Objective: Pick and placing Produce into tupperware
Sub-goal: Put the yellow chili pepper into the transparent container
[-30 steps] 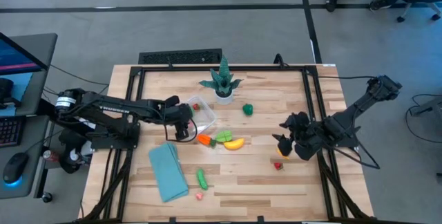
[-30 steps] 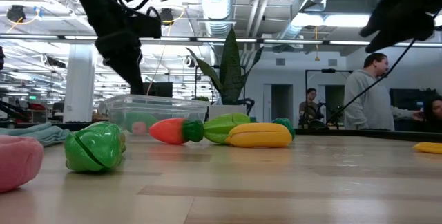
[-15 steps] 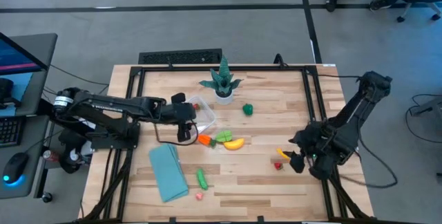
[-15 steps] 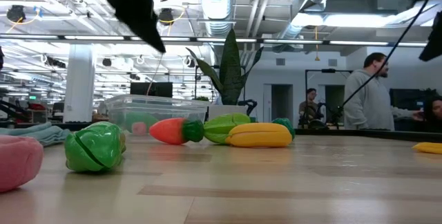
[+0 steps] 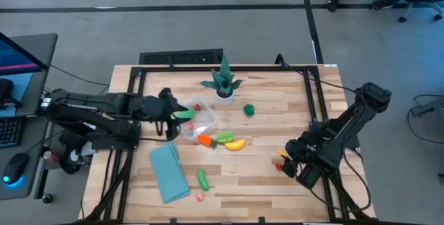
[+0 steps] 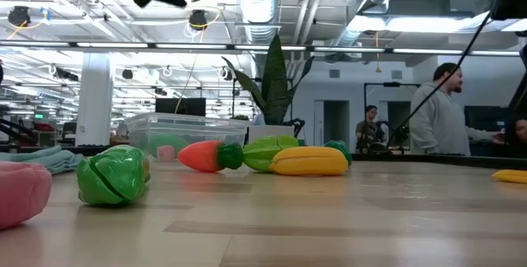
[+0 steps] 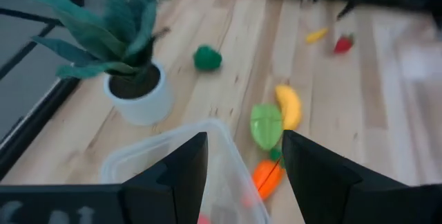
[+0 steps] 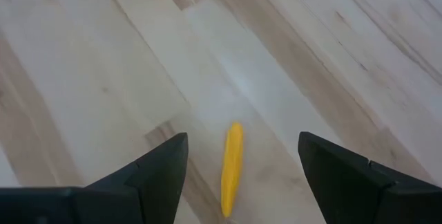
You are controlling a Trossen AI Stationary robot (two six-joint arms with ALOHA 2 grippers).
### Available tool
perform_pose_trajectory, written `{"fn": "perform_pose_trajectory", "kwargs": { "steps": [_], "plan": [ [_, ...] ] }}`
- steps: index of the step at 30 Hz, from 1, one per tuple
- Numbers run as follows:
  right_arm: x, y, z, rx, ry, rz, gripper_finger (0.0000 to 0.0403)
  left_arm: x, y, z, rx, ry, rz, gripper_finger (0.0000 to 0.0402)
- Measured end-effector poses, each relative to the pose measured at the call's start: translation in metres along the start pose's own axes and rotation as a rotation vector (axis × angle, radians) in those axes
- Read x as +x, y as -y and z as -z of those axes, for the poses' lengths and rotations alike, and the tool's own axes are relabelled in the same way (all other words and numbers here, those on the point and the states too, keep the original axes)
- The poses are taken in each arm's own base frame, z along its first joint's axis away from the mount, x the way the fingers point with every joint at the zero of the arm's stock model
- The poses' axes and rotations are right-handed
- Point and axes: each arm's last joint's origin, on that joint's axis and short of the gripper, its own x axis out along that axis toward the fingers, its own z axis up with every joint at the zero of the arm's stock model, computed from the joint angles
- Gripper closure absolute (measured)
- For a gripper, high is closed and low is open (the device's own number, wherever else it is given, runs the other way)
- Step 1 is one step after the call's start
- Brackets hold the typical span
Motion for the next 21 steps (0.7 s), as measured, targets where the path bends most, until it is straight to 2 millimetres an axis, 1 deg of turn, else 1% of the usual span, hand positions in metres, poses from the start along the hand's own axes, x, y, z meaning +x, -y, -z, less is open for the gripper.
{"fn": "perform_pose_trajectory", "kwargs": {
  "steps": [6, 10, 13, 17, 21],
  "plan": [
    [0.003, -0.005, 0.015, -0.021, 0.004, -0.001, 0.0133, -0.031, 0.000, -0.001, -0.039, 0.097, 0.054, 0.0223],
    [0.009, -0.006, 0.027, -0.011, 0.015, -0.069, 0.0133, -0.046, 0.001, -0.001, -0.064, 0.161, 0.069, 0.0223],
    [0.013, -0.006, 0.030, -0.003, 0.017, -0.083, 0.0133, -0.056, 0.000, -0.002, -0.082, 0.210, 0.064, 0.0223],
    [0.021, 0.001, 0.030, 0.007, 0.031, -0.048, 0.0135, -0.063, 0.000, -0.001, -0.102, 0.238, 0.047, 0.0223],
    [0.031, 0.007, 0.031, 0.025, 0.024, -0.023, 0.0149, -0.065, 0.001, 0.000, -0.116, 0.245, 0.040, 0.0223]
  ]
}}
